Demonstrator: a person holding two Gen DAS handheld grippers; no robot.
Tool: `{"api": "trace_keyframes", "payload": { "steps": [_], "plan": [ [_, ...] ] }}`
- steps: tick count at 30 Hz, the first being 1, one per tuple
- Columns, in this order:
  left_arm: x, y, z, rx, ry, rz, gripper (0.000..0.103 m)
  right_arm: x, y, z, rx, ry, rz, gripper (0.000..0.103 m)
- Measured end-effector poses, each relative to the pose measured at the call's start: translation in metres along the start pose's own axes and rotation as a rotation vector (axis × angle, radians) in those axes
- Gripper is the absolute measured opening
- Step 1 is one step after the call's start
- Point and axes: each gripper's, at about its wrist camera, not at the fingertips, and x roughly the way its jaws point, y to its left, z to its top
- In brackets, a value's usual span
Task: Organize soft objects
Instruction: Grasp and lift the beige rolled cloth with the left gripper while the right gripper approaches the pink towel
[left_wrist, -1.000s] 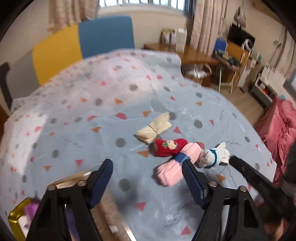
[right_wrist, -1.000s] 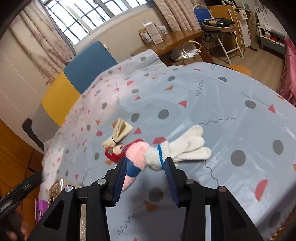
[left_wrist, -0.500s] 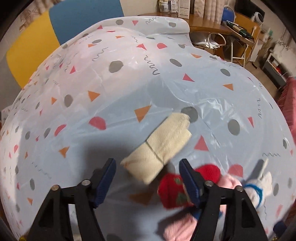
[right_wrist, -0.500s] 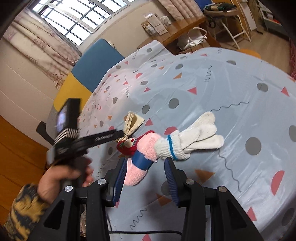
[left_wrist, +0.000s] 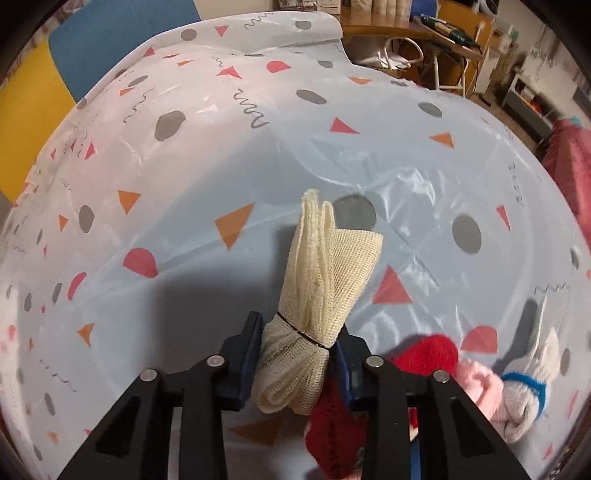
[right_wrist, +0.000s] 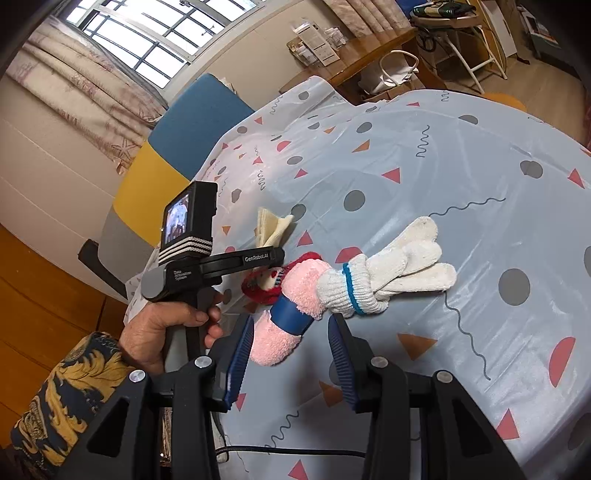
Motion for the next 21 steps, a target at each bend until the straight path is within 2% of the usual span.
{"api": "trace_keyframes", "payload": {
  "steps": [6,11,15,21],
  "plan": [
    [-0.027,0.005,-0.018,-0.093,-0.012,0.001,0.03,0.001,-0.004,0.001,0.025,0.005,0.002,0.042],
    [-0.053,0.0,-0.044,-0.139,0.008,-0.039,0.03,0.006,-0.006,0.002,0.038,0.029,-0.003,0.042],
    [-0.09,-0.005,-0.067,-0.199,-0.053,-0.047,0.03,0.008,-0.005,0.001,0.026,0.035,-0.032,0.042],
    [-0.165,0.005,-0.101,-0.256,-0.201,-0.083,0.03,0.021,0.007,0.002,-0.031,0.081,-0.057,0.042]
  ]
}}
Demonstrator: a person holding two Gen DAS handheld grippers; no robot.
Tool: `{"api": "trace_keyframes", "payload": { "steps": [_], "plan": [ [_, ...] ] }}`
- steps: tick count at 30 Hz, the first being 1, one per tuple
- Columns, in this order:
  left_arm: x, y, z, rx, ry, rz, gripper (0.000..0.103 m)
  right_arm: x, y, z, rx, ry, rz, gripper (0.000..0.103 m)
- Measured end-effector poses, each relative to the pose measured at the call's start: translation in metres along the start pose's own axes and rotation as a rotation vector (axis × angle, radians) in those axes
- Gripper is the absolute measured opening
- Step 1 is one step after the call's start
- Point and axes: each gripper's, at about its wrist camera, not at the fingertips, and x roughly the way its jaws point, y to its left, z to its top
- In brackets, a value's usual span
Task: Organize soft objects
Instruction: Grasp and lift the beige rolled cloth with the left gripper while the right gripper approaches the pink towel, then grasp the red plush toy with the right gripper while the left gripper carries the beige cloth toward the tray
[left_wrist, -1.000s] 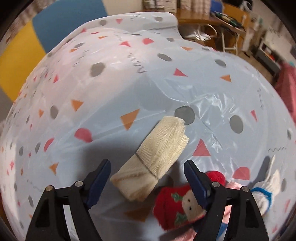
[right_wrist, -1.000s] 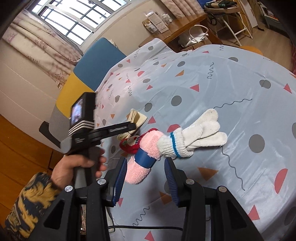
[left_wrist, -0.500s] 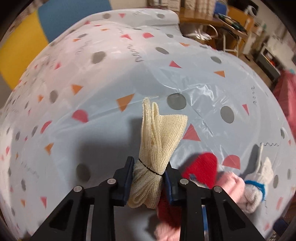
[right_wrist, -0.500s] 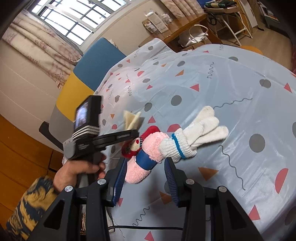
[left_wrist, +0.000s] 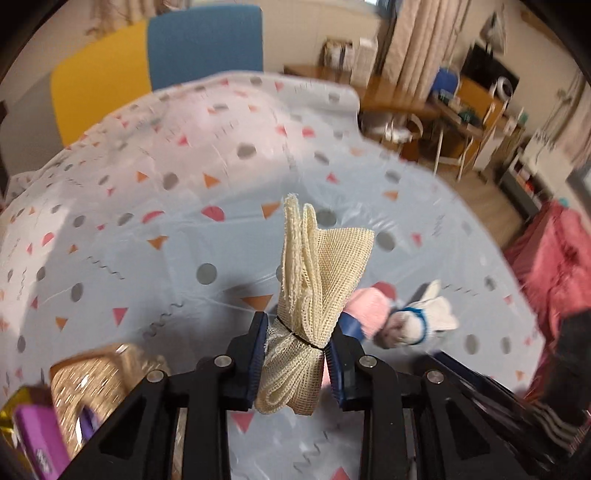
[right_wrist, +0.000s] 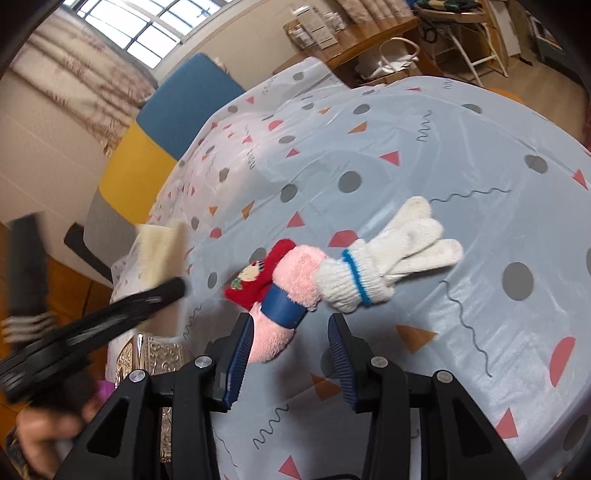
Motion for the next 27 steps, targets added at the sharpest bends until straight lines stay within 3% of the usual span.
{"api": "trace_keyframes", "payload": {
  "steps": [9,17,19,25,27],
  "plan": [
    [-0.057,0.023,-0.031,-0.026,-0.111,-0.019,0.03,0.037,0.065,0.031,-0.207,0.047,-0.021,0.042],
    [-0.074,0.044,-0.043,-0.041,-0.151,-0.031,0.031,0.136,0.09,0.03,-0.327,0.199,-0.208,0.042],
    [-0.076,0.05,-0.046,-0.052,-0.148,-0.048,0.031,0.147,0.092,0.028,-0.361,0.191,-0.234,0.042],
    [-0.081,0.06,-0.057,-0.084,-0.151,-0.075,0.031,0.16,0.097,0.021,-0.472,0.202,-0.229,0.042],
    [-0.084,0.061,-0.06,-0.086,-0.154,-0.079,0.031,0.158,0.094,0.019,-0.477,0.219,-0.204,0.032]
  ]
}}
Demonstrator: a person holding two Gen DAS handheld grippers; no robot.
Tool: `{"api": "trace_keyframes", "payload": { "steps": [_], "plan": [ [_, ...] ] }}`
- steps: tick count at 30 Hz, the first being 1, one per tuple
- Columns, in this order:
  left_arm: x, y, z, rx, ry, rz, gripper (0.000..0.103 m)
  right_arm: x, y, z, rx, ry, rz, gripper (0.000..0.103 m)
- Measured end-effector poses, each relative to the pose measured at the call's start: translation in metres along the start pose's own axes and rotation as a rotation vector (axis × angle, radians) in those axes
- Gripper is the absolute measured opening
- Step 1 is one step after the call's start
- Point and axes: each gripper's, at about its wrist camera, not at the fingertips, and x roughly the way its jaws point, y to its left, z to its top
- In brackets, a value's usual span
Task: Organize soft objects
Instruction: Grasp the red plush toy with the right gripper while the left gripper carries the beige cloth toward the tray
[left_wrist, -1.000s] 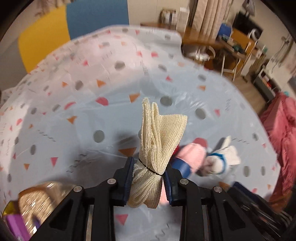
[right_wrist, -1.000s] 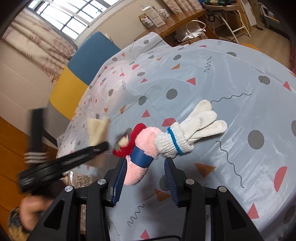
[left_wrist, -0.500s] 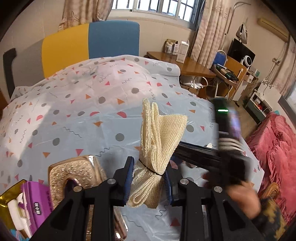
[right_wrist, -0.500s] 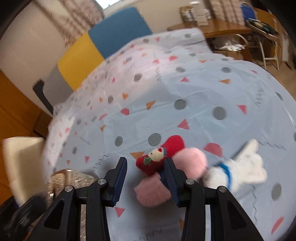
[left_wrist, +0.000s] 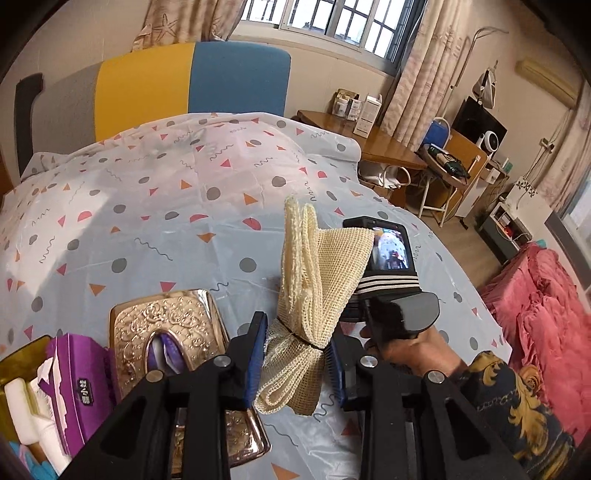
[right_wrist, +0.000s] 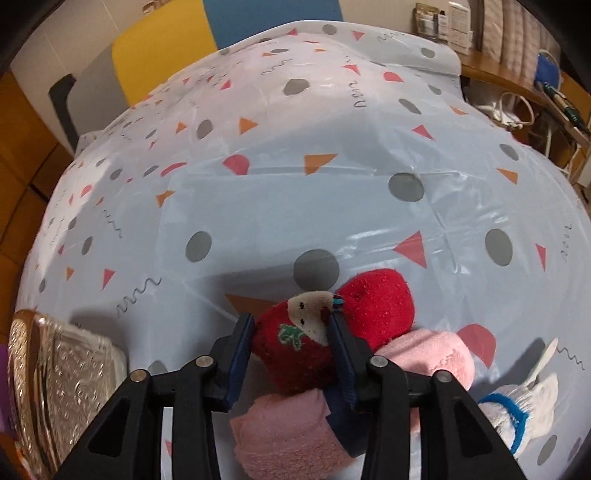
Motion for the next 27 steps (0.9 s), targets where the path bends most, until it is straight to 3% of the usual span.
{"api": "trace_keyframes", "payload": {
  "steps": [3,8,11,15,20,27],
  "plan": [
    [-0.006,0.004,-0.004,-0.01,-0.004,-0.005,0.031,-0.007,-0.003,-0.006,-0.015,0.002,0.04,0.022],
    [-0.012,0.008,-0.01,-0.008,-0.017,0.009,0.031,-0.028,0.022,-0.021,-0.105,-0.008,0.071,0.021],
    [-0.014,0.008,-0.014,-0.001,-0.018,0.012,0.031,-0.039,0.041,-0.038,-0.147,0.018,0.136,0.022],
    [-0.019,0.004,-0.019,0.012,-0.02,0.0,0.031,-0.029,0.054,-0.06,-0.167,0.093,0.095,0.022],
    [-0.045,-0.006,-0.027,0.068,-0.099,0.024,0.031,-0.023,0.047,-0.068,-0.109,0.1,0.121,0.022],
    [-0.074,0.005,-0.037,0.066,-0.173,0.064,0.032,-0.022,0.041,-0.073,-0.096,0.088,0.133,0.022]
  ]
}}
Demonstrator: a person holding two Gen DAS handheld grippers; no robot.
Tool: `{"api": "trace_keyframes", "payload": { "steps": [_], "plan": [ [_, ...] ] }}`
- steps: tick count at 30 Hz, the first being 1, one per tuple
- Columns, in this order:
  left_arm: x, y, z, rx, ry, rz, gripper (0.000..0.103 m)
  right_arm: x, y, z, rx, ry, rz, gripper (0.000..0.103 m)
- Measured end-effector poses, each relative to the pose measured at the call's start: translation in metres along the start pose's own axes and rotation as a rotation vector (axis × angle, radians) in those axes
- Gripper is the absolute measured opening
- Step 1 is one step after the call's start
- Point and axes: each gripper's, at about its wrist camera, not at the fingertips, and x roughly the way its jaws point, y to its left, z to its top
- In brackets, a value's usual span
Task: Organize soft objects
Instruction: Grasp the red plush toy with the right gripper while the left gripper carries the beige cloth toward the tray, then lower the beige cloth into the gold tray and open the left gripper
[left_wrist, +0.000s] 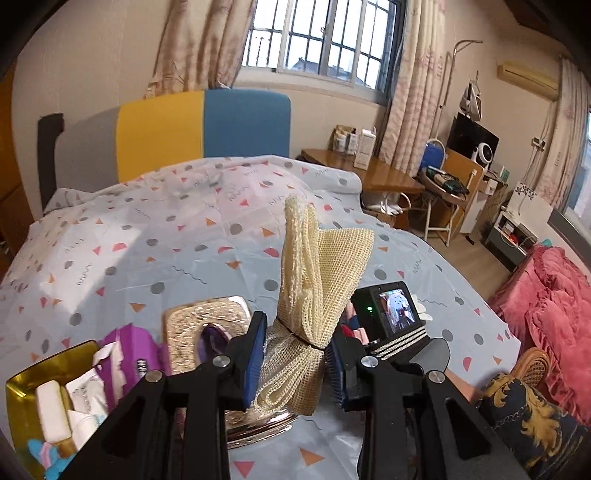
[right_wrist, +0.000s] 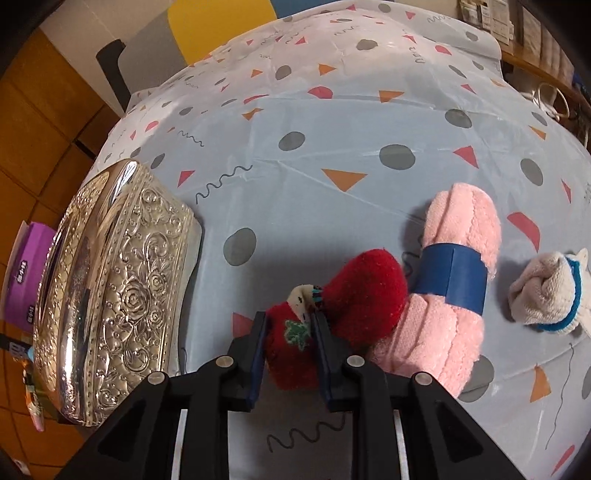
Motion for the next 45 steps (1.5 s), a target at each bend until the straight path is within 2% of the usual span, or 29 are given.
{"api": "trace_keyframes", "payload": {
  "steps": [17,26,31,35,45],
  "plan": [
    [-0.044,0.079,-0.016,-0.157,-0.091,0.122,0.032,0.0,0.018,-0.01,-0.081,-0.046,-0.102,0.025],
    [-0.08,0.157,-0.051,-0.319,-0.121,0.244,0.032,0.002,0.025,-0.013,-0.12,-0.059,-0.155,0.025],
    [-0.088,0.21,-0.088,-0.432,-0.096,0.327,0.032,0.002,0.027,-0.015,-0.124,-0.065,-0.17,0.025],
    [-0.085,0.236,-0.116,-0.479,-0.055,0.373,0.032,0.002,0.032,-0.019,-0.123,-0.071,-0.192,0.026],
    [-0.07,0.291,-0.181,-0.61,0.055,0.421,0.032,-0.003,0.044,-0.03,-0.091,-0.088,-0.243,0.026]
  ]
}}
